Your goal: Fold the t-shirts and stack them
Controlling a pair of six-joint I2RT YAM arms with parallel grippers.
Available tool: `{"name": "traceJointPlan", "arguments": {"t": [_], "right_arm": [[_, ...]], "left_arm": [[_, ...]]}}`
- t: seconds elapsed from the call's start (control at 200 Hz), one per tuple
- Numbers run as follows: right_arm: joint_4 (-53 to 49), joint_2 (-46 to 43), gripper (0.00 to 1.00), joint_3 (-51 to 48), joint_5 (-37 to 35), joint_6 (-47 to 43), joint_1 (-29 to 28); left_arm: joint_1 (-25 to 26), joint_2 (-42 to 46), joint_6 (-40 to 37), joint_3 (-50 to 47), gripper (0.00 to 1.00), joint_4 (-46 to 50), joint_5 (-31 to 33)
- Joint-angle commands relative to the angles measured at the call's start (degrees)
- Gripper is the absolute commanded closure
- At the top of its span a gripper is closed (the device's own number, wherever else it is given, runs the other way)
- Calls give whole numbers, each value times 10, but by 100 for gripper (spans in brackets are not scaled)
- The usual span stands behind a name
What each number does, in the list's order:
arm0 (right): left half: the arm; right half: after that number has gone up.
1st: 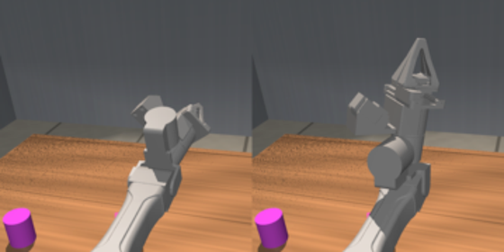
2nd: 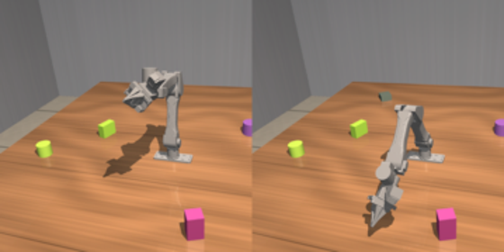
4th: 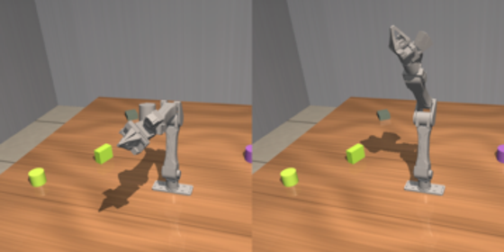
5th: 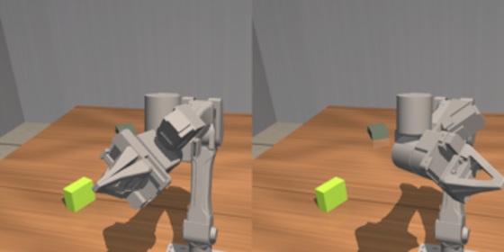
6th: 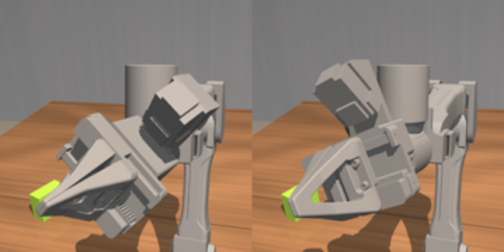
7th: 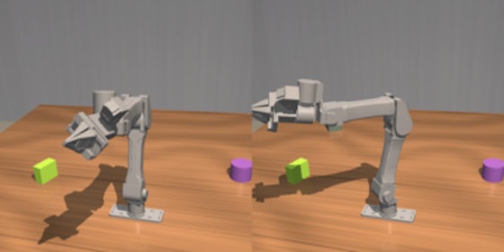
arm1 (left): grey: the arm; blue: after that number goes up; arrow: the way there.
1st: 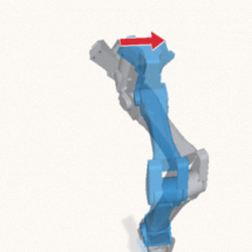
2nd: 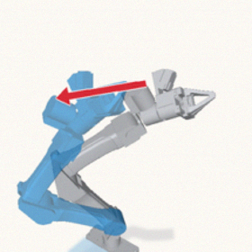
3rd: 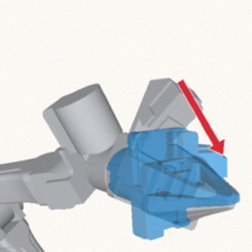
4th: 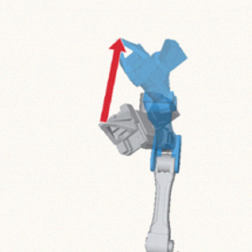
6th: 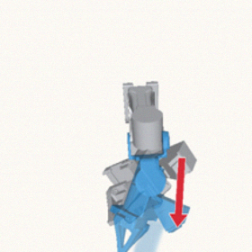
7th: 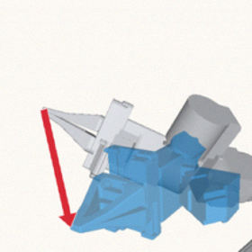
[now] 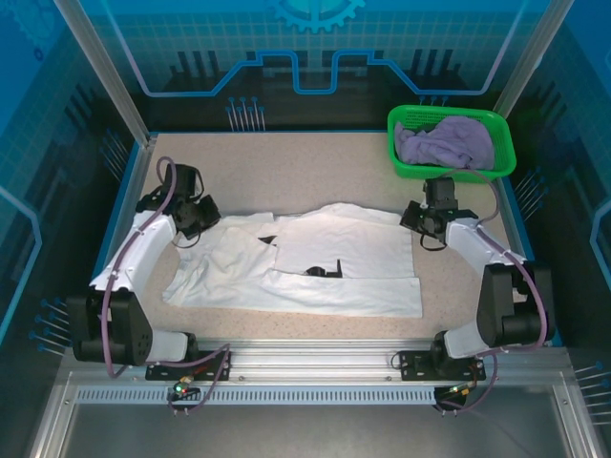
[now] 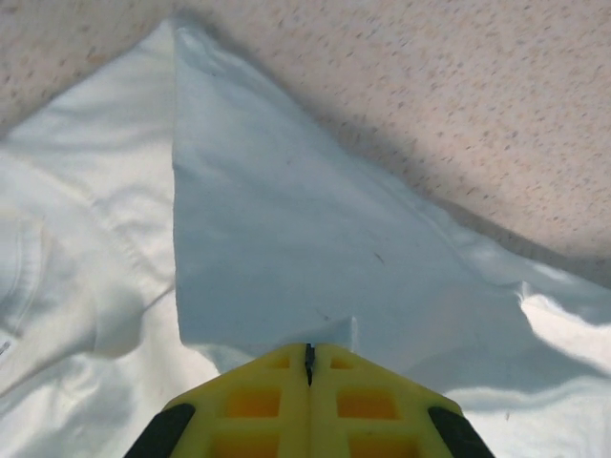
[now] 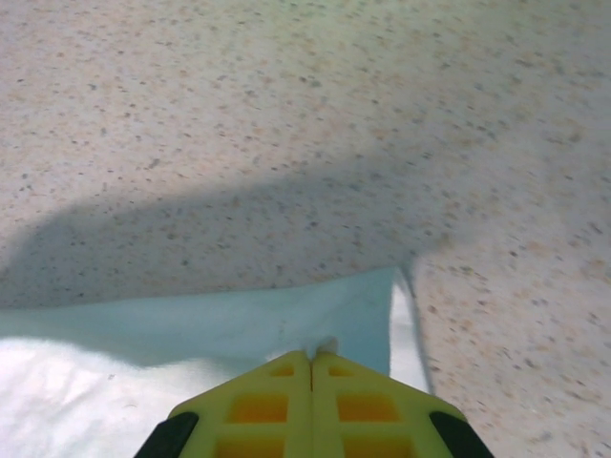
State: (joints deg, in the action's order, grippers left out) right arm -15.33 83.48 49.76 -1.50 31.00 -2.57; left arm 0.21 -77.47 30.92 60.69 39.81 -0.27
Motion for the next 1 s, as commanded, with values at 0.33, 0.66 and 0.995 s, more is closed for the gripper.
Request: {"name": "traceJointPlan", "arguments": {"t": [0.33,0.66,0.995], "right_arm": [[-47,-15,100,-35,8,24,47],[-127,0,80,-19,-21,84,62],[-167,-7,65,60,-79,143,46]], "left_arm": [[-17,78,92,-75,96,91,50],[-60,65,119,-26,60,130,123],[-114,-143,35,149,33,110,-16]]}}
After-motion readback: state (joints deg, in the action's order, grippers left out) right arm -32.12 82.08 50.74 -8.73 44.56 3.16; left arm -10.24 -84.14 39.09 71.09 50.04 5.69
